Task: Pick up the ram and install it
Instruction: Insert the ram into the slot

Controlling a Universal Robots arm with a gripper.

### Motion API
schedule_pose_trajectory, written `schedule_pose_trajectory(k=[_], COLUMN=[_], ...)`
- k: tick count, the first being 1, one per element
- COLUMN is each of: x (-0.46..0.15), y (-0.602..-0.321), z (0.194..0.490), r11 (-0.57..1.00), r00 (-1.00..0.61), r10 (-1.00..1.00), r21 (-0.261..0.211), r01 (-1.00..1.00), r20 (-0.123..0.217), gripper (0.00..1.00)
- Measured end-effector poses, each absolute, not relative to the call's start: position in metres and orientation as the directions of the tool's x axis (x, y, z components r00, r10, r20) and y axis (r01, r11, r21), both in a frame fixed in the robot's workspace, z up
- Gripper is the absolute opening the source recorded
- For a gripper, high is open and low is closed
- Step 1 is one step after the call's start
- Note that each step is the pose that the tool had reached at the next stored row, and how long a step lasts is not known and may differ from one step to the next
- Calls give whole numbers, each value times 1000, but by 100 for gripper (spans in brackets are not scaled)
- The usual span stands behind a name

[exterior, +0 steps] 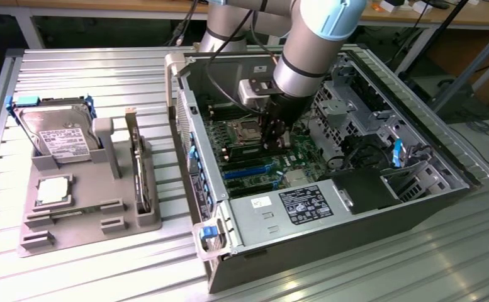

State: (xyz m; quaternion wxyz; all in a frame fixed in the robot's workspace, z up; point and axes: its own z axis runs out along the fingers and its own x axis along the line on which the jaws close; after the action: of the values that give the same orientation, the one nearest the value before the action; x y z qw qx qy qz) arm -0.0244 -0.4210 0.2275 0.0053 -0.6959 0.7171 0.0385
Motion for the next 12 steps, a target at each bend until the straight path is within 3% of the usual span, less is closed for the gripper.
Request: schedule_pose_trajectory(k=[12], x=[-23], y=[-421], z=[225], r11=[29], r00=[-32], r10=[-998], r21=[48], r01=[-998], r20=[-61], gripper=[14])
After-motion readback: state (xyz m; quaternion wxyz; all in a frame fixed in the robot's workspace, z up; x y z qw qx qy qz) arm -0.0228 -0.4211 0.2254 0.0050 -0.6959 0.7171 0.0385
